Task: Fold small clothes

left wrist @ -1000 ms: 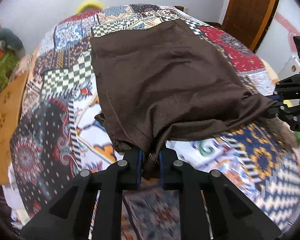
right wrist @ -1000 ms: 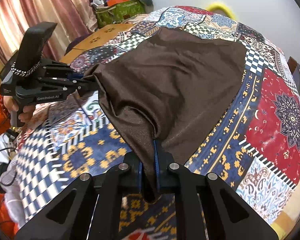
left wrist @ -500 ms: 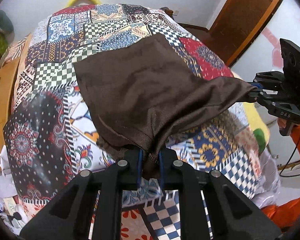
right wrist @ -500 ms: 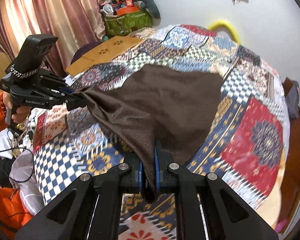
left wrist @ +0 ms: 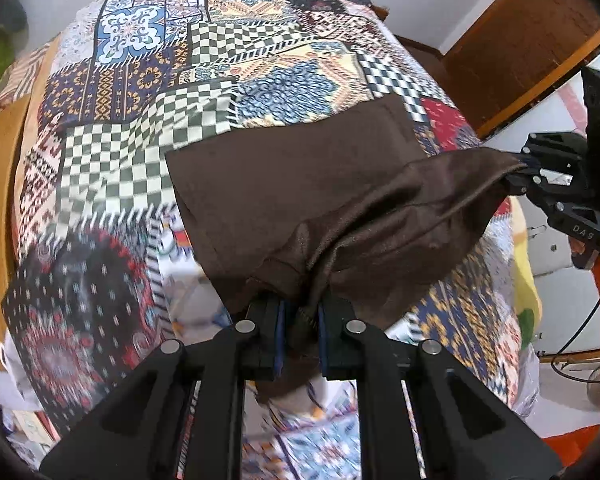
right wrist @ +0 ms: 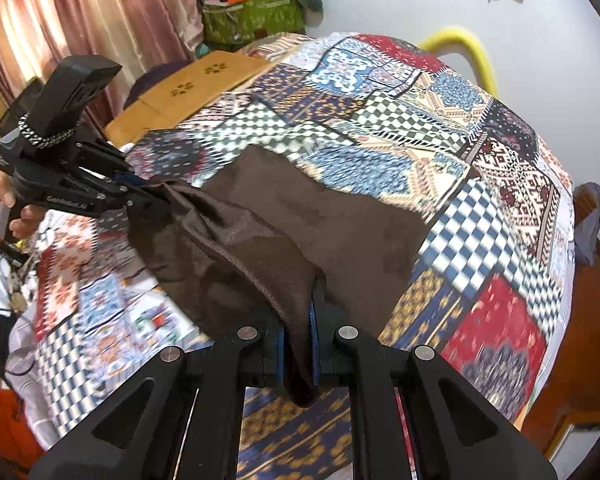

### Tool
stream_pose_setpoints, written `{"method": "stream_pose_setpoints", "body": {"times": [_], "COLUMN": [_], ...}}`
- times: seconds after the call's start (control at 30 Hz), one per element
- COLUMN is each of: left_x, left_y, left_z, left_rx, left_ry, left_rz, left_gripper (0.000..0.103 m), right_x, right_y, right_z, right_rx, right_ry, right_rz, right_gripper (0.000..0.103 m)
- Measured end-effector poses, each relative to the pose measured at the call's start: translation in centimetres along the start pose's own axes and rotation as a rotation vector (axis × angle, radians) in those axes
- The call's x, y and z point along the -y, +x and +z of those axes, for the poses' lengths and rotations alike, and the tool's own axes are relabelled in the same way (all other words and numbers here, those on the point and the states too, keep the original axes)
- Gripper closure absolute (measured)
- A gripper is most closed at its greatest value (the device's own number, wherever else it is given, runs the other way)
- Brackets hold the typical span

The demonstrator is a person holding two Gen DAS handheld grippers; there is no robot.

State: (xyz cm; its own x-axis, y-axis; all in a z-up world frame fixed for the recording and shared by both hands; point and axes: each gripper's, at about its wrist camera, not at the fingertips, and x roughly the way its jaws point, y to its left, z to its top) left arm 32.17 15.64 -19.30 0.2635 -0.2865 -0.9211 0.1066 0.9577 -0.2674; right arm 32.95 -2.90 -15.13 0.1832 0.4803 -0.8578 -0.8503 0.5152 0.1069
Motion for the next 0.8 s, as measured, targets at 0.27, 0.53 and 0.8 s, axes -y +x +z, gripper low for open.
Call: {"method": "stream_pose_setpoints", "body": {"times": [0.27, 0.53, 0.8], "left_x": [-3.2, -4.6, -1.3], "left_y": [3.2, 0.5, 1.9], "left_z": [4.8, 4.7, 0.4], "left_rx": [-0.035, 0.137, 0.120], "left_ry": [-0.029, -0.070, 0.092], "left_rz": [0.062, 0.102, 0.187], "left_gripper": [0.058, 0.043, 0.014], "right_x": [3.7, 5.1, 3.7], "right_y": [3.9, 1.4, 0.5], "right_z": [3.3, 4.0, 0.7], "right_rx": [-0.051, 0.142, 0.218], "right_ry": [0.002, 0.078, 0.098], "right_rz": [-0.043, -0.104, -0.105], "right_gripper": [0.085, 0.054, 0.054]}}
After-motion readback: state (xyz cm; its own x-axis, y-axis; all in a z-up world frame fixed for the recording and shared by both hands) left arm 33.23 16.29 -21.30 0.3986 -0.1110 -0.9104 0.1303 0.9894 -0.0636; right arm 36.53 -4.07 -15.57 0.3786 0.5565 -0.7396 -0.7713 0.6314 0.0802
